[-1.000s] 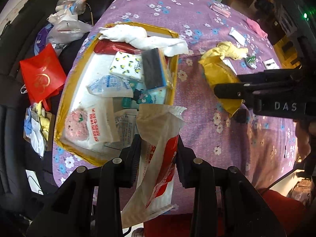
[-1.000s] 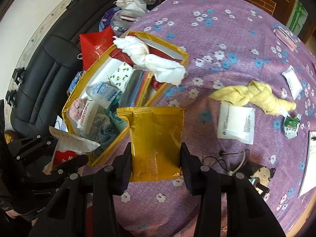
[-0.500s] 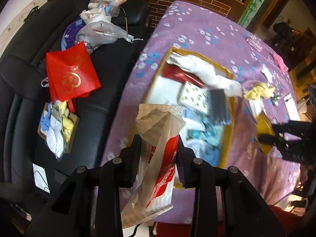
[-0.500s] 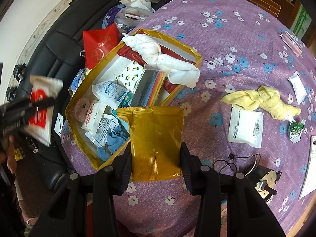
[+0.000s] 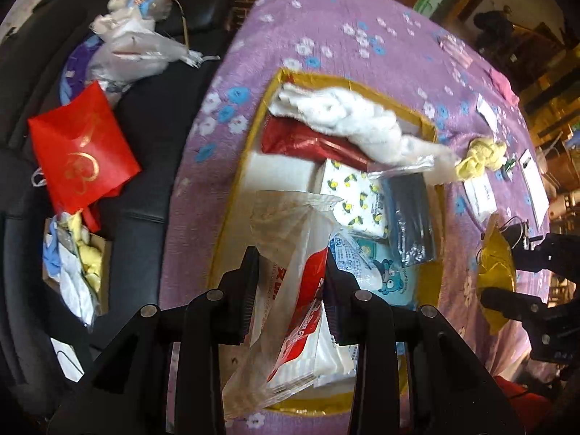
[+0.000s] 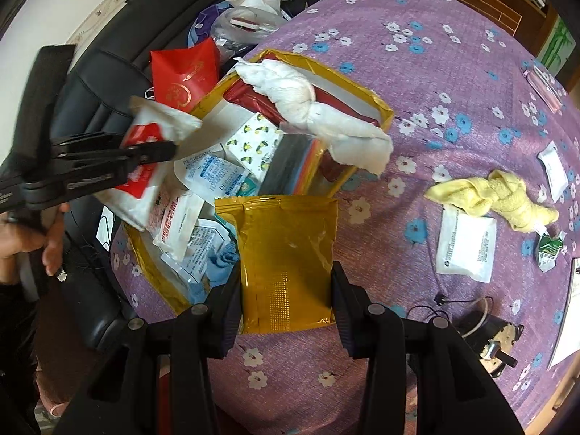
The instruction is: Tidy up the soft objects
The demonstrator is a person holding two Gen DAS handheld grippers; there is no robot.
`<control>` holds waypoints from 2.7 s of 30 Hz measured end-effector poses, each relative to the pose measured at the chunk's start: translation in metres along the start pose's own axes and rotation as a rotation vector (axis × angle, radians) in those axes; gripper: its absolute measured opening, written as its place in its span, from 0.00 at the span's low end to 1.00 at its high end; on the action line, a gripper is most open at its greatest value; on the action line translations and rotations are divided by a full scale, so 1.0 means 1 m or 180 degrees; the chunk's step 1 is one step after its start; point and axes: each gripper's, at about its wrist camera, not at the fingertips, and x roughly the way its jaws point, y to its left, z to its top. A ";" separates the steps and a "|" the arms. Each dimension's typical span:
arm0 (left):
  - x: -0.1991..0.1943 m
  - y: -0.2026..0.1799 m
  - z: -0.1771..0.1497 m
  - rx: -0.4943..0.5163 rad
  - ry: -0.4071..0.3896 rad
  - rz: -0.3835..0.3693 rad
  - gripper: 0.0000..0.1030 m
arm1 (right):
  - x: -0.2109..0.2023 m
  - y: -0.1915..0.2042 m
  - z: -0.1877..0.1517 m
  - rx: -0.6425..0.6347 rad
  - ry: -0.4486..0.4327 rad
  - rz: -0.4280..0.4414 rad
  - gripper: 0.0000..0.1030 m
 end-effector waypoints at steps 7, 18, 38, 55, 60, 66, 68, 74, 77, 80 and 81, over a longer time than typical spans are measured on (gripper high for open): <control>0.033 0.013 -0.010 -0.0053 0.0222 -0.0123 0.32 | 0.009 0.010 0.022 0.0015 0.0001 -0.0019 0.42; 0.037 0.023 -0.015 -0.0151 0.0212 -0.0295 0.32 | 0.050 0.045 0.083 -0.0255 0.0136 -0.0028 0.42; 0.035 0.027 -0.020 -0.0177 0.0160 -0.0333 0.32 | 0.085 0.051 0.114 -0.0205 0.0146 -0.0129 0.43; 0.031 0.022 -0.023 -0.0166 0.0178 -0.0185 0.39 | 0.081 0.061 0.119 -0.0221 -0.0004 -0.0020 0.57; 0.026 0.021 -0.027 -0.0190 0.0140 -0.0111 0.43 | 0.070 0.058 0.115 -0.0174 -0.0103 0.0002 0.57; 0.016 0.017 -0.030 -0.0206 0.0066 -0.0009 0.45 | 0.054 0.048 0.104 -0.0047 -0.0219 0.0067 0.59; 0.013 0.015 -0.031 -0.0199 0.0035 0.0026 0.48 | 0.050 0.045 0.098 -0.0004 -0.0253 0.0071 0.59; 0.003 0.004 -0.034 -0.0164 -0.0056 0.0112 0.51 | 0.035 0.033 0.081 0.0086 -0.0333 0.0065 0.62; -0.002 -0.002 -0.037 -0.0160 -0.0089 0.0162 0.51 | 0.028 0.028 0.072 0.0091 -0.0372 0.0035 0.65; -0.008 -0.007 -0.039 -0.0155 -0.0132 0.0214 0.51 | 0.023 0.026 0.065 0.0093 -0.0405 0.0006 0.68; -0.010 -0.009 -0.040 -0.0153 -0.0152 0.0228 0.51 | 0.021 0.025 0.063 0.0090 -0.0417 -0.0003 0.69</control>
